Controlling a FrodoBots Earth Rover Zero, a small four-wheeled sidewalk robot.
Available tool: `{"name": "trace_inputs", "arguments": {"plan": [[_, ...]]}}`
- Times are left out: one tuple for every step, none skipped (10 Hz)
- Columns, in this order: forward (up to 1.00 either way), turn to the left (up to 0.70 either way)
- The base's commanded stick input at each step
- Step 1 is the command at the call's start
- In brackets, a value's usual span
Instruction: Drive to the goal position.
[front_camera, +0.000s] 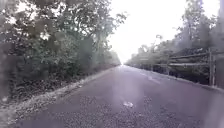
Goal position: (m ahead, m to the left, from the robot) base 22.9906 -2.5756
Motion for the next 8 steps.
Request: {"name": "trace_inputs", "arguments": {"plan": [[1.00,0.00],[1.00,0.00],[1.00,0.00],[1.00,0.00],[1.00,0.00],[1.00,0.00],[1.00,0.00],[1.00,0.00]]}}
